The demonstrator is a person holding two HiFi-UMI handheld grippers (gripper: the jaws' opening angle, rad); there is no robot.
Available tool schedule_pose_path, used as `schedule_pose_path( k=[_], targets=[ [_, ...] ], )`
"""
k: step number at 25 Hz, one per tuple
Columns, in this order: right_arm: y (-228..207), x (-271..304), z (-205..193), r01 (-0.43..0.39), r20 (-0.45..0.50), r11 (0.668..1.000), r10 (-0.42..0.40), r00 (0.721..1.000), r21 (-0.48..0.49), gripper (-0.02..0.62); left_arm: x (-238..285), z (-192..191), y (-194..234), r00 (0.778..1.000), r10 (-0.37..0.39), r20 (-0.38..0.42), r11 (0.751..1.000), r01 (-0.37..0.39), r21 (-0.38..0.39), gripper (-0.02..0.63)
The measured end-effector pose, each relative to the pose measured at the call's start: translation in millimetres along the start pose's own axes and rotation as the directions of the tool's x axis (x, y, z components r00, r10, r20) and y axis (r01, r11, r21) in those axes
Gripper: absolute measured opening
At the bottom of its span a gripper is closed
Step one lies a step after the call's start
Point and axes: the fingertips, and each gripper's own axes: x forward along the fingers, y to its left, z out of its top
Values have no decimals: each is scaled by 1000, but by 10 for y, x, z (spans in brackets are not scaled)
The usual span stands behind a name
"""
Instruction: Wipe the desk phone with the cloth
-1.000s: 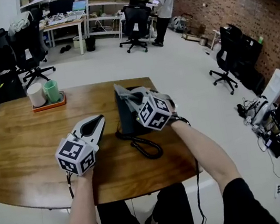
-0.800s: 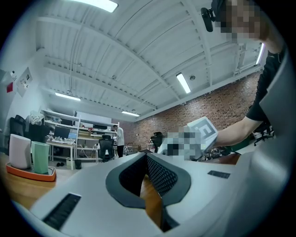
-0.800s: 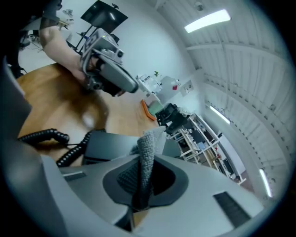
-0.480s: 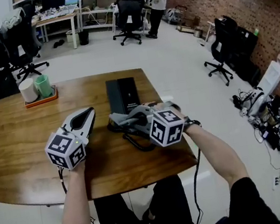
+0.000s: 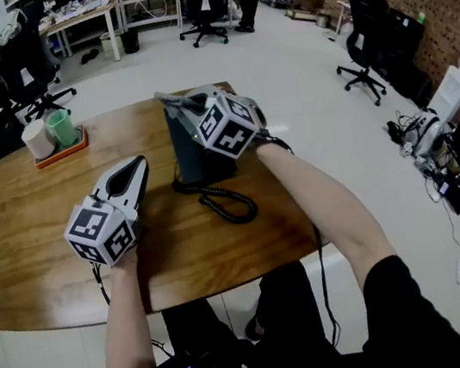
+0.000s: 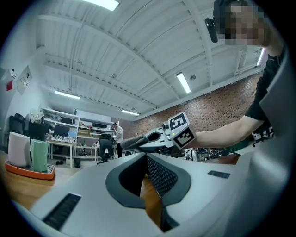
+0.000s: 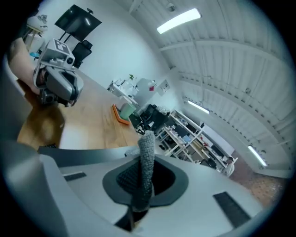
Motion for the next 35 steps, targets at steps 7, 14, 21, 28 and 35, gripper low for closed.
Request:
schedule_pose_path(
  k=[7,14,21,28,35],
  targets=[
    [216,-29,-106,-53,-39,993,49,998,-108,25,74,45,31,1000,-11,-4,1000,11,29,-3],
    [638,-328,-147,-133,-51,969,126,991,-208,25,68,35,10,1000,-6,-14,999,7,35,-3],
    [1302,-865,-232,-334,-98,866,321,942,-372,25,57,22,-31,1000,-9,-25,999,10,38,-3],
    [641,-800,-27,-214,5,960,219,976,-180,25,55,19,-20,1000,-9,-20,999,10,35,-2],
    [-240,-50,-21,94,7,995,-94,996,19,25,52,-2,-28,1000,-9,-21,999,9,35,-3]
  ],
)
